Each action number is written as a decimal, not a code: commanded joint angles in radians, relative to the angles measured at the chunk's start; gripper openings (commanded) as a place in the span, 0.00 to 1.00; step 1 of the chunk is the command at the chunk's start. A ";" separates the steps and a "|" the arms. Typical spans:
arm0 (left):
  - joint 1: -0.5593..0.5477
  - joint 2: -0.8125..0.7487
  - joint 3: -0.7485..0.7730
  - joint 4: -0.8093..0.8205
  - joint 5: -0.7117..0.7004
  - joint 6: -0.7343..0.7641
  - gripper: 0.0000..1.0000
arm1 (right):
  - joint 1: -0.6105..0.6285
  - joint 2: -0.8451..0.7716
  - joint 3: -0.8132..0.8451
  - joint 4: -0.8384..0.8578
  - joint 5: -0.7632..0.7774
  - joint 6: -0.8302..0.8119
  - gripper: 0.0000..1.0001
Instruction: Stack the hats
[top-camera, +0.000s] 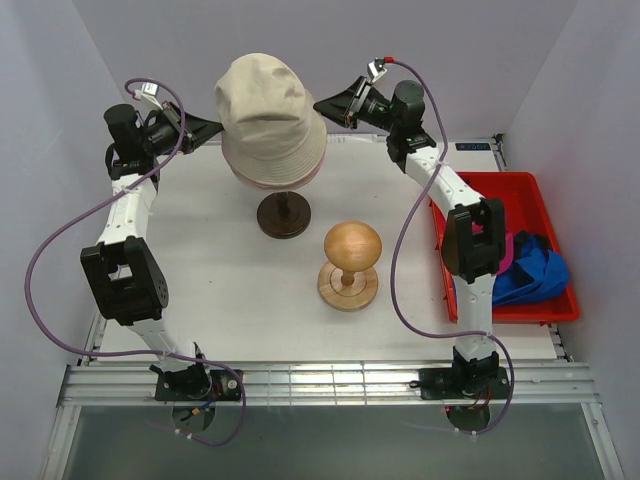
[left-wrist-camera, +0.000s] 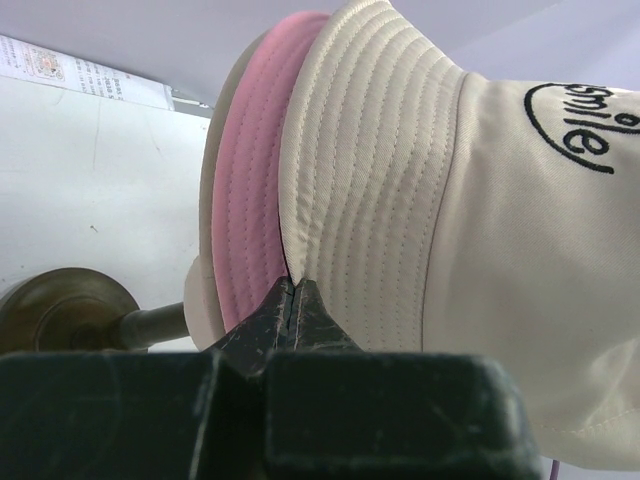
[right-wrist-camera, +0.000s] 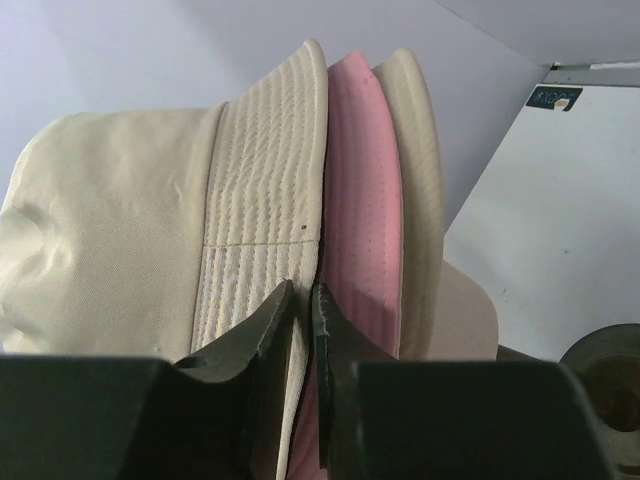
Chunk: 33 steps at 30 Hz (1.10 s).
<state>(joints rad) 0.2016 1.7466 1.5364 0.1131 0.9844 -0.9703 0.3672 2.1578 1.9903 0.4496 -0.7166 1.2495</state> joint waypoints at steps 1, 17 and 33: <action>0.004 -0.006 0.044 0.028 -0.003 -0.002 0.00 | 0.010 -0.004 -0.018 0.101 -0.011 0.034 0.17; 0.005 0.028 -0.059 0.010 -0.070 0.042 0.00 | 0.004 -0.035 -0.180 -0.097 0.082 -0.085 0.08; 0.013 0.019 -0.024 -0.092 -0.113 0.127 0.00 | 0.001 -0.052 -0.141 -0.144 0.086 -0.128 0.08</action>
<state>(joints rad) 0.1970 1.7527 1.5055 0.1452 0.9390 -0.9131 0.3851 2.1063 1.8530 0.4553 -0.6140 1.1927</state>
